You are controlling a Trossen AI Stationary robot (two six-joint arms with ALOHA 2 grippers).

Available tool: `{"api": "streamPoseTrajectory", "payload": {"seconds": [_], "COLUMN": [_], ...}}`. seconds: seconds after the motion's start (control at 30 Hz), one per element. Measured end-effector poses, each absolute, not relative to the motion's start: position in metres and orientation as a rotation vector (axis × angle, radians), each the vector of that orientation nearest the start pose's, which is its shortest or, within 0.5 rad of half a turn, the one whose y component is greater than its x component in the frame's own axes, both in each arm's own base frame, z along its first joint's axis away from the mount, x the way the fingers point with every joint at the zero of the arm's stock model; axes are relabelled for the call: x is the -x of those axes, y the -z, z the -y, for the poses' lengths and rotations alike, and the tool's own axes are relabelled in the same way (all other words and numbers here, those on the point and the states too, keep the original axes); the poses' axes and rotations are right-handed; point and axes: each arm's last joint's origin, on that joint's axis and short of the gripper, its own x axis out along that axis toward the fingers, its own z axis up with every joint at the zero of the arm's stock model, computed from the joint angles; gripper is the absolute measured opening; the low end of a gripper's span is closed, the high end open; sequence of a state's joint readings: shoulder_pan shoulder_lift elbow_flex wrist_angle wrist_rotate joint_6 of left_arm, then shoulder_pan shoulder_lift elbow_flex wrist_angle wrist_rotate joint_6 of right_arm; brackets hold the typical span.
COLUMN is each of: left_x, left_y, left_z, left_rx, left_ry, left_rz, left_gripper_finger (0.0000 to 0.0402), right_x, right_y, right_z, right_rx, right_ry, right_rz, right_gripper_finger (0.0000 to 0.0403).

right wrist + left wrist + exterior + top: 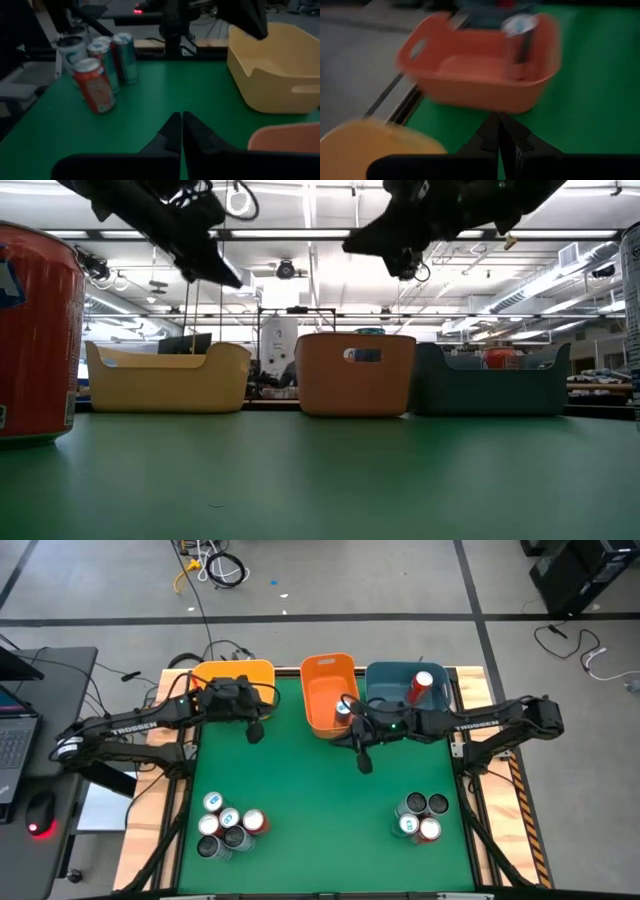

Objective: Sort soda cans
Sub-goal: Put the white blue soda can into the yellow bin

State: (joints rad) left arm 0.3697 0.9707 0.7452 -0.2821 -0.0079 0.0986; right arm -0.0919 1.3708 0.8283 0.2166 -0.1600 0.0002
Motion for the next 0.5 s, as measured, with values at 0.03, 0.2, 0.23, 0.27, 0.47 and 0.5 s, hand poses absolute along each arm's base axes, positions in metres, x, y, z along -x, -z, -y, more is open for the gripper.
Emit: {"api": "streamPoseTrajectory", "payload": {"seconds": [0.03, 0.2, 0.23, 0.27, 0.47, 0.5], "left_x": [-0.195, -0.196, -0.196, -0.195, -0.183, -0.18], "left_y": [-0.279, -0.301, -0.305, -0.31, -0.332, -0.334], "left_z": [-0.073, -0.053, -0.048, -0.043, -0.02, -0.017], "left_rx": [0.003, 0.027, 0.022, 0.016, 0.074, 0.095], "left_ry": [-0.294, -0.103, -0.088, -0.087, -0.111, -0.119], "left_rz": [-0.506, -0.544, -0.569, -0.593, -0.757, -0.794], "left_gripper_finger": [0.0004, 0.0003, 0.0002, 0.0002, 0.0001, 0.0001], "right_x": [-0.299, -0.299, -0.3, -0.301, -0.311, -0.314], "right_y": [-0.258, -0.26, -0.259, -0.258, -0.243, -0.24], "right_z": [0.021, 0.019, 0.019, 0.019, 0.021, 0.021], "right_rx": [-0.039, -0.03, -0.032, -0.033, -0.022, -0.021], "right_ry": [-0.073, -0.079, -0.074, -0.072, -0.066, -0.066], "right_rz": [-0.316, -0.307, -0.31, -0.314, -0.344, -0.338], "right_gripper_finger": [0.0008, 0.0024, 0.0028, 0.0031, 0.005, 0.0053]}}
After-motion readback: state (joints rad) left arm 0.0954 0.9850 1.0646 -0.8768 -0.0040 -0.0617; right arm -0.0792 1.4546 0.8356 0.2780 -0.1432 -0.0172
